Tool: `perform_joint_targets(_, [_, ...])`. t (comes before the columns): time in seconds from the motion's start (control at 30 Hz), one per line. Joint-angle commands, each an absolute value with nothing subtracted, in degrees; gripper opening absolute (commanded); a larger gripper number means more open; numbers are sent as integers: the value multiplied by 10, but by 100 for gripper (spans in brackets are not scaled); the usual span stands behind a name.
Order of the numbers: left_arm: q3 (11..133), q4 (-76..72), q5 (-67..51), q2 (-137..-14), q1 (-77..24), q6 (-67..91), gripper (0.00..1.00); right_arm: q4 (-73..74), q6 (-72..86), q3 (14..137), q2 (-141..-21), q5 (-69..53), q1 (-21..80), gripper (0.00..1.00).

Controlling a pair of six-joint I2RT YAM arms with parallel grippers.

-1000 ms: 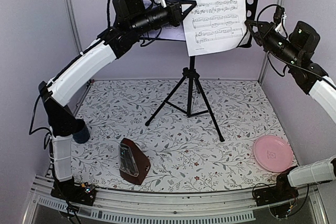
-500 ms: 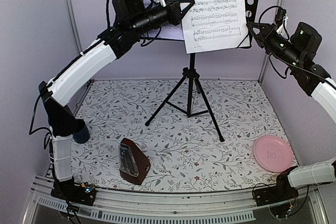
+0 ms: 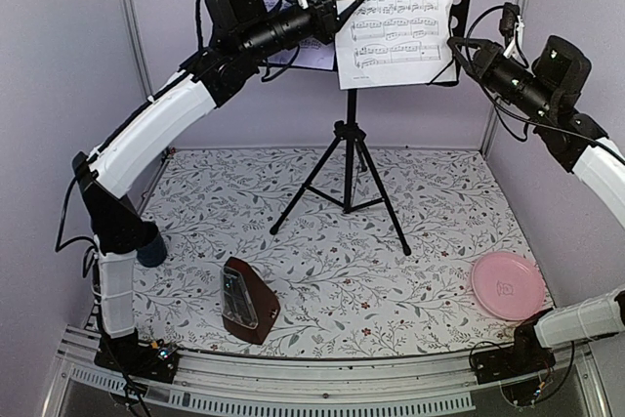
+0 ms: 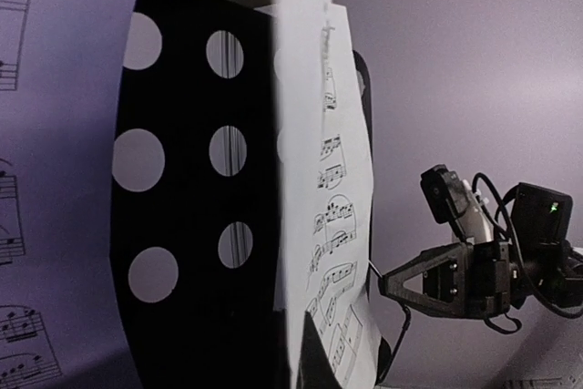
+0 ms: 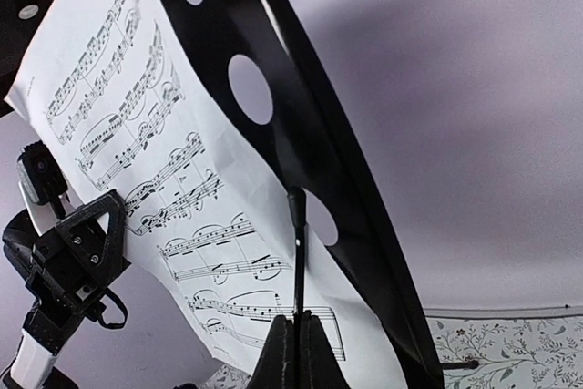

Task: Set up the instrument practice props

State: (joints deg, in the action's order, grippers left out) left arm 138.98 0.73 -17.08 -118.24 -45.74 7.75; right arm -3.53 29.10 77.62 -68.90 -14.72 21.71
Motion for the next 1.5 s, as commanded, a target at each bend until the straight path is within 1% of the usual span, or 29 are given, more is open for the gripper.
perform_joint_targets(0.0, [1415, -10, -180, -1198, -462, 62, 0, -37, 226, 799, -707, -189, 234, 0])
perform_joint_targets(0.17, [1419, -8, -176, -1205, -461, 65, 0, -67, 207, 763, -682, -148, 236, 0])
perform_joint_targets(0.3, [1419, -8, -173, -1208, -462, 65, 0, -66, 199, 760, -679, -139, 236, 0])
perform_joint_targets(0.4, [1416, -2, -151, -1205, -461, 61, 0, -48, 224, 753, -671, -83, 236, 0])
perform_joint_targets(0.57, [1394, -9, -133, -1187, -461, 62, 0, -106, 250, 698, -640, -58, 237, 0])
perform_joint_targets(0.8, [1387, -17, -121, -1175, -466, 64, 0, -148, 225, 678, -638, -83, 239, 0])
perform_joint_targets(1.0, [1415, -5, -149, -1196, -468, 54, 0, -163, 174, 689, -653, -146, 246, 0])
perform_joint_targets(1.17, [1428, -7, -170, -1204, -471, 47, 0, -155, 147, 709, -662, -149, 250, 0])
perform_joint_targets(1.2, [1428, -8, -173, -1205, -472, 47, 0, -153, 145, 712, -664, -150, 250, 2])
perform_joint_targets(1.27, [1428, -10, -179, -1205, -474, 44, 0, -145, 143, 720, -670, -151, 250, 9])
perform_joint_targets(1.37, [1428, -9, -187, -1206, -474, 41, 0, -139, 142, 729, -673, -153, 250, 26])
perform_joint_targets(1.47, [1428, -7, -181, -1206, -474, 39, 0, -135, 139, 730, -665, -144, 250, 38])
